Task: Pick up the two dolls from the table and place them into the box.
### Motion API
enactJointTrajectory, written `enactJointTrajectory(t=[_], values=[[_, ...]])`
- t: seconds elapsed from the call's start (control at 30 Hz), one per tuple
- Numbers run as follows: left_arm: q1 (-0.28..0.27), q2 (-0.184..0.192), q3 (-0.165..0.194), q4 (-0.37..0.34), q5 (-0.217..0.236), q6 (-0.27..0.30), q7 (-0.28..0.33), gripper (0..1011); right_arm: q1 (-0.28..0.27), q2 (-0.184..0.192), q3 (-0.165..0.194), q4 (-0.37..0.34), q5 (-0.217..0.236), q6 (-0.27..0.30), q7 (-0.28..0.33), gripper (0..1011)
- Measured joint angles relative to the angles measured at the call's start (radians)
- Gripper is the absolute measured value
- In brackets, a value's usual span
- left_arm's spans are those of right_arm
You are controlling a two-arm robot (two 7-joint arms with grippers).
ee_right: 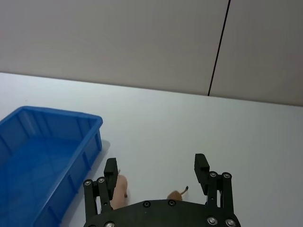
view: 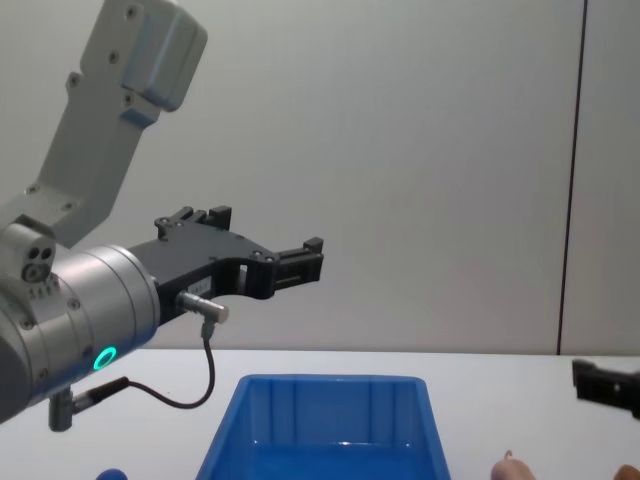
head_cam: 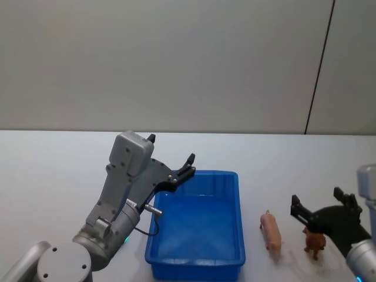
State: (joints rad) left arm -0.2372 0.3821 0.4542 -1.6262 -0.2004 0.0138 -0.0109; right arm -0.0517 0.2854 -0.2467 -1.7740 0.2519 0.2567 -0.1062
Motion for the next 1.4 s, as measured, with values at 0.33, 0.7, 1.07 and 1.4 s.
enactJointTrajectory(t=[0.33,0.7,1.07,1.4], values=[[0.0,0.0,0.0,0.0,0.0,0.0,0.0,1001,-0.014,-0.015,-0.011,0.019,-0.019,0.048,-0.015,1001],[0.0,0.0,0.0,0.0,0.0,0.0,0.0,1001,-0.023,-0.023,-0.013,0.05,-0.032,0.074,-0.026,1001],[0.0,0.0,0.0,0.0,0.0,0.0,0.0,1001,-0.031,-0.024,-0.005,0.088,-0.039,0.08,-0.033,1001],[0.0,0.0,0.0,0.0,0.0,0.0,0.0,1001,-0.031,-0.027,0.0,0.121,-0.045,0.056,-0.021,950]])
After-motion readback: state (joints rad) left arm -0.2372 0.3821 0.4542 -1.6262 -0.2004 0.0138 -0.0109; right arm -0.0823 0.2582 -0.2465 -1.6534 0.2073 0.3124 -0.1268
